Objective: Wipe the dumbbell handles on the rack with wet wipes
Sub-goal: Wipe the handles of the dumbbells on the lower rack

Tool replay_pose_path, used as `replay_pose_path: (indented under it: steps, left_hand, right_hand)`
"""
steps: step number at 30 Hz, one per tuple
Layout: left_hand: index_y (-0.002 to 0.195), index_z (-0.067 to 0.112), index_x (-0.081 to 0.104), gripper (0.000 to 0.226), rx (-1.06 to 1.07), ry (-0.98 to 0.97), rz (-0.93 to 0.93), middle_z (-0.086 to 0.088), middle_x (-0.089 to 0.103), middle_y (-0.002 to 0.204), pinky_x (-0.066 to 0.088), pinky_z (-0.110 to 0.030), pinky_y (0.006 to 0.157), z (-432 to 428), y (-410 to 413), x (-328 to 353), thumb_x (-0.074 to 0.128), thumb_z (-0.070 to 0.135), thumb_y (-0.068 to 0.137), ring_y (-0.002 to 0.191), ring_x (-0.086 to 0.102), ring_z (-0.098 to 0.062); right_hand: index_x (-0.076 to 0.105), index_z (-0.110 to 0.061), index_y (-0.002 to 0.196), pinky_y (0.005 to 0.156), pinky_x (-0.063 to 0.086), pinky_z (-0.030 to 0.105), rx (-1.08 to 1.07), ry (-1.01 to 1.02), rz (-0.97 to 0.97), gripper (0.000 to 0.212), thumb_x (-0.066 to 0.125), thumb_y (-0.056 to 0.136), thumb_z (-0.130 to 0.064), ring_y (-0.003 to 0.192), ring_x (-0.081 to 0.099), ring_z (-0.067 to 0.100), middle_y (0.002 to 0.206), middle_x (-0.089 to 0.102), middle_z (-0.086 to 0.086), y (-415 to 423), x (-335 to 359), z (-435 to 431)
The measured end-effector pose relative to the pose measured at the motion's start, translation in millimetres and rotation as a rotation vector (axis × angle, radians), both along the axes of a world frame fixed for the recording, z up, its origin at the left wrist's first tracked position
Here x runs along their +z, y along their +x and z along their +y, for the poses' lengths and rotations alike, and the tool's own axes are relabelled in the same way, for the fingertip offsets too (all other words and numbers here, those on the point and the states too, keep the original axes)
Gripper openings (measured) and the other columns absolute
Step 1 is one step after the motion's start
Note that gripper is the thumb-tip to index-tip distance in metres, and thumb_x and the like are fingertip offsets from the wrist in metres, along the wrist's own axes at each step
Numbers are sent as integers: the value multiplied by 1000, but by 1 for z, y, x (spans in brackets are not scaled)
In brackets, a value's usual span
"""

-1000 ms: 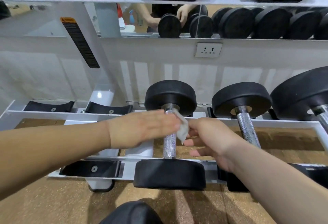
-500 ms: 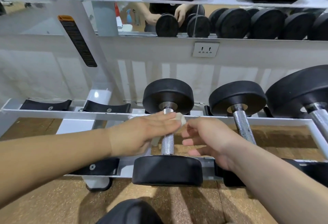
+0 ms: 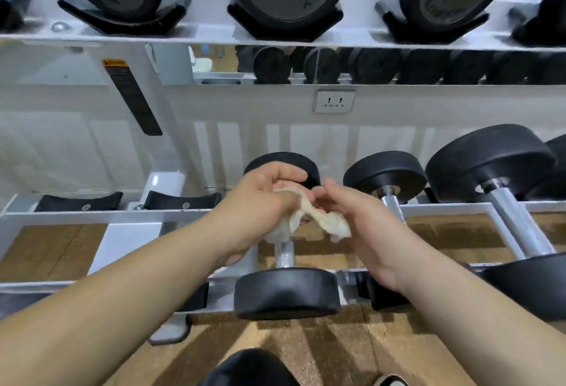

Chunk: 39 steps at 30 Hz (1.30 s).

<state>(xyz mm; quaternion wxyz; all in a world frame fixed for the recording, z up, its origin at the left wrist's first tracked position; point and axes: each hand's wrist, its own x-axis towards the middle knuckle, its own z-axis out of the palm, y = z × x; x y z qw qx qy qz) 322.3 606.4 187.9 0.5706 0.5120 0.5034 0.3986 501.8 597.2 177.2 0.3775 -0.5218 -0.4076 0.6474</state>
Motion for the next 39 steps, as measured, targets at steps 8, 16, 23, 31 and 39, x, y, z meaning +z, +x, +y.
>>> replay_pose_path:
  steps: [8,16,23,31,39]
  left_hand:
    - [85,11,68,15,-143,-118,-20,-14,72,76,54,-32,59,-11,72,1,82,9,82,62,68,-21]
    - [113,-2,68,23,-473,-414,-158,-18,76,94,49,-25,55,-5,96,13,71,4,91,66,55,-22]
    - [124,-2,65,30,-26,-275,-420,-27,71,121,54,-50,104,10,147,-15,63,10,97,112,70,-39]
    - [123,4,68,33,202,-201,-384,-24,74,113,58,-38,78,-5,200,-38,64,-4,92,103,74,-36]
    - [119,10,70,33,443,-183,-108,-19,77,109,61,-48,83,-21,211,-18,70,-6,90,97,75,-36]
  right_hand:
    - [79,-12,103,93,62,42,-99,198,-369,34,93,74,-23,96,77,27,97,80,9,69,31,-52]
    - [68,-11,84,72,55,37,-139,22,-167,12,66,95,-9,76,67,25,78,71,12,120,32,-47]
    - [61,-13,88,34,38,24,-172,145,-161,16,54,102,-15,42,52,20,70,57,9,146,-8,-13]
    - [65,-23,80,61,52,34,-260,241,-132,30,60,101,-45,64,62,15,73,66,-2,144,-31,-4]
    - [63,-20,92,84,58,49,-150,189,-169,22,57,104,-37,87,69,25,87,71,4,156,-25,-3]
